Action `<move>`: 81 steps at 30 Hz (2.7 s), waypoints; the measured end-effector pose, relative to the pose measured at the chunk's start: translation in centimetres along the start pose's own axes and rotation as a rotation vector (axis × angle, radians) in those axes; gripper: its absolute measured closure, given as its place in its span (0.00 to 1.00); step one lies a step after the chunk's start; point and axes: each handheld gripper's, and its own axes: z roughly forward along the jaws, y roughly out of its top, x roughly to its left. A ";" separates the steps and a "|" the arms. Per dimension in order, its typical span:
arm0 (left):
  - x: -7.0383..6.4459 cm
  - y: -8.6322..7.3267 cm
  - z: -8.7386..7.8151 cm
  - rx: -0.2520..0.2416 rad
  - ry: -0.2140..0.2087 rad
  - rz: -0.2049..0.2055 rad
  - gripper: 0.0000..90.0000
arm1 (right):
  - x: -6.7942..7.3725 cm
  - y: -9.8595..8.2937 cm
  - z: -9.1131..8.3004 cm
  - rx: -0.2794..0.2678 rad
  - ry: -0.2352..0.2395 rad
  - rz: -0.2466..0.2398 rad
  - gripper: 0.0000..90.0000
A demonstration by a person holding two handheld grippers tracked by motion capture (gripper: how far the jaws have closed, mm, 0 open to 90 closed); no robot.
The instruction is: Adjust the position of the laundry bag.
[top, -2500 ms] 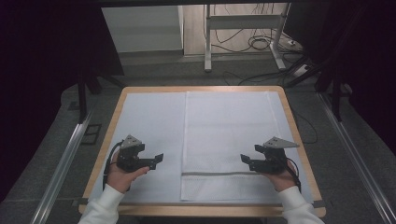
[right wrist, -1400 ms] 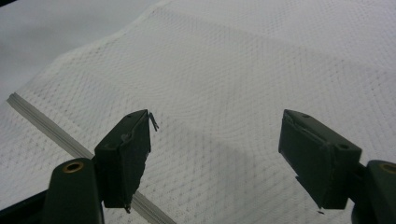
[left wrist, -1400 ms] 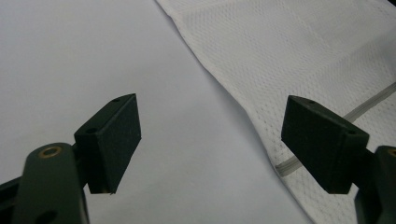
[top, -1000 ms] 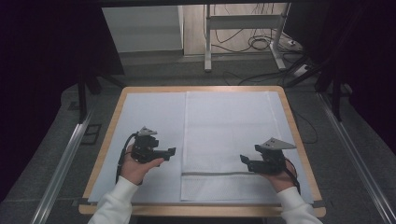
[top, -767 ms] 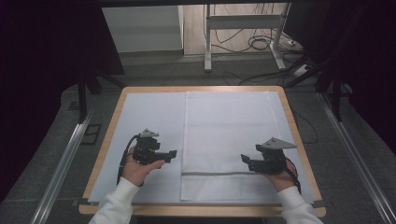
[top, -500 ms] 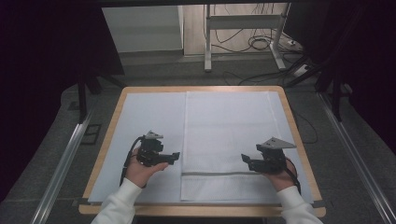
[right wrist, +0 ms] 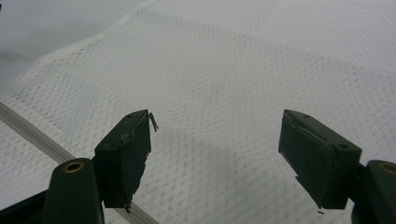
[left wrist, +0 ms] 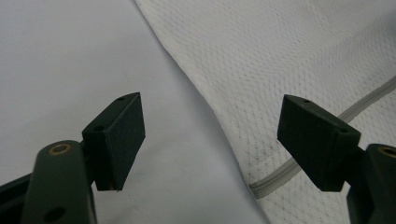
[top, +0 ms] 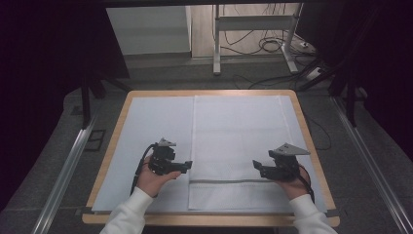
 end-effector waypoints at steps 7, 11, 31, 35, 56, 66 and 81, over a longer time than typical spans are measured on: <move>-0.4 0.1 0.7 0.014 -0.015 0.005 0.28 | 0.0 0.0 0.0 -0.003 0.001 -0.004 0.27; -0.6 0.2 1.2 0.020 -0.020 0.012 0.30 | 0.0 0.0 0.0 -0.005 -0.002 -0.005 0.27; -0.5 -0.2 3.2 0.066 -0.063 -0.022 0.38 | -0.2 -0.1 0.0 -0.005 -0.016 -0.004 0.27; -0.5 -0.4 3.4 0.070 -0.086 -0.031 0.41 | -0.2 -0.1 0.0 -0.005 -0.019 -0.004 0.27; -0.8 -0.8 4.2 0.089 -0.103 -0.059 0.49 | -0.2 0.0 -0.2 -0.017 -0.031 -0.003 0.27; -1.2 -0.8 4.6 0.077 -0.086 -0.040 0.67 | -0.2 0.1 -0.3 -0.022 -0.035 0.001 0.27; -0.9 -0.7 4.7 0.046 -0.114 -0.013 0.99 | -0.5 0.2 -0.4 -0.025 -0.040 0.006 0.27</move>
